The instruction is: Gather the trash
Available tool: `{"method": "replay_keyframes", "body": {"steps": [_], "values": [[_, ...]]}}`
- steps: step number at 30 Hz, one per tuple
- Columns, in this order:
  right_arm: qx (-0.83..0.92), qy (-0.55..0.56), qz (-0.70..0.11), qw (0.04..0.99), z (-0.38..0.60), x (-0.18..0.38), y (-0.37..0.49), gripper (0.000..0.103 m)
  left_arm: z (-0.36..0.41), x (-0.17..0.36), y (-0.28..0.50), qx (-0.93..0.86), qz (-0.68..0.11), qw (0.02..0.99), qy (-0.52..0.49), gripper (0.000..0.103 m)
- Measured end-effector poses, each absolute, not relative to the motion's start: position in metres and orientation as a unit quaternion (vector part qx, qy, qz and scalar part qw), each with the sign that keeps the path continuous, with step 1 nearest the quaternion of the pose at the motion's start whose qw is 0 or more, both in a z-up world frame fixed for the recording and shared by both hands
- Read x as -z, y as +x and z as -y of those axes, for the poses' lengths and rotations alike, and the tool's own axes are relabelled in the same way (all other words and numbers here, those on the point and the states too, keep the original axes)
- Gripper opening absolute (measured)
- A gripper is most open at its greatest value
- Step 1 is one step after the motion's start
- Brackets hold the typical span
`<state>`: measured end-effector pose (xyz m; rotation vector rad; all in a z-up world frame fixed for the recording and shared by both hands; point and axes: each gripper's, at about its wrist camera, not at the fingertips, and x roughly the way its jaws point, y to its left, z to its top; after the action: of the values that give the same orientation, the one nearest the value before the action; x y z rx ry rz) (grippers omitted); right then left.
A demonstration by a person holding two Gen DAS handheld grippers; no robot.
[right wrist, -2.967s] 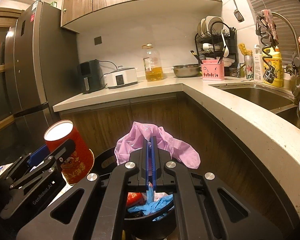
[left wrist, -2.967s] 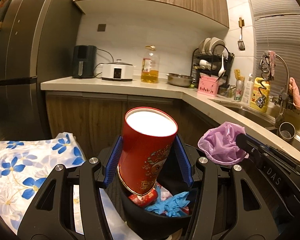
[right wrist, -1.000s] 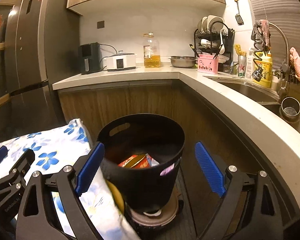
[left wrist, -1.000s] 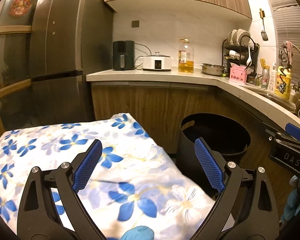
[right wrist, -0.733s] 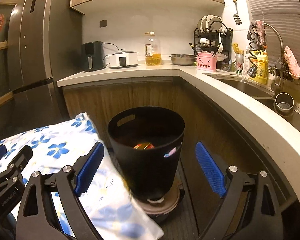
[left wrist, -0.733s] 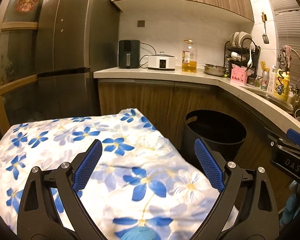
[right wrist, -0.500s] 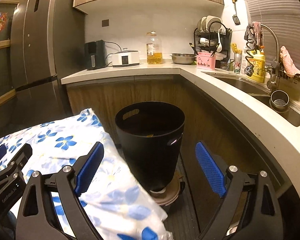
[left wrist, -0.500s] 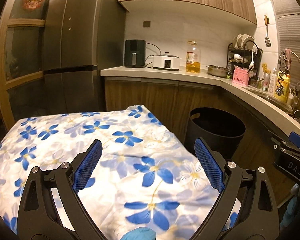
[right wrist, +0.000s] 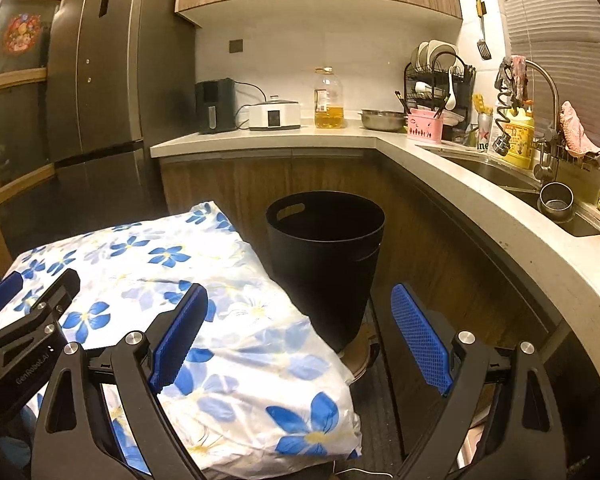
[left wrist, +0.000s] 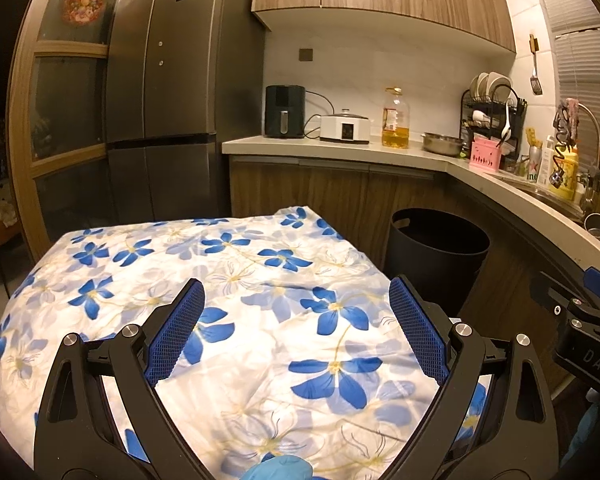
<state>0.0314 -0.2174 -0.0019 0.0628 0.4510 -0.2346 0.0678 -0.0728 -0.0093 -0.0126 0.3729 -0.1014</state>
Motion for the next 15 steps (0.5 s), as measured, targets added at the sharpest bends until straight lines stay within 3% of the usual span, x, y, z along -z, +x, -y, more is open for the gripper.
{"method": "replay_keyframes", "body": {"steps": [15], "values": [[0.101,0.021,-0.207,0.973,0.19,-0.007,0.003,0.09,0.057,0.002,0.034,0.038,-0.17,0.985,-0.013,0.092]]}}
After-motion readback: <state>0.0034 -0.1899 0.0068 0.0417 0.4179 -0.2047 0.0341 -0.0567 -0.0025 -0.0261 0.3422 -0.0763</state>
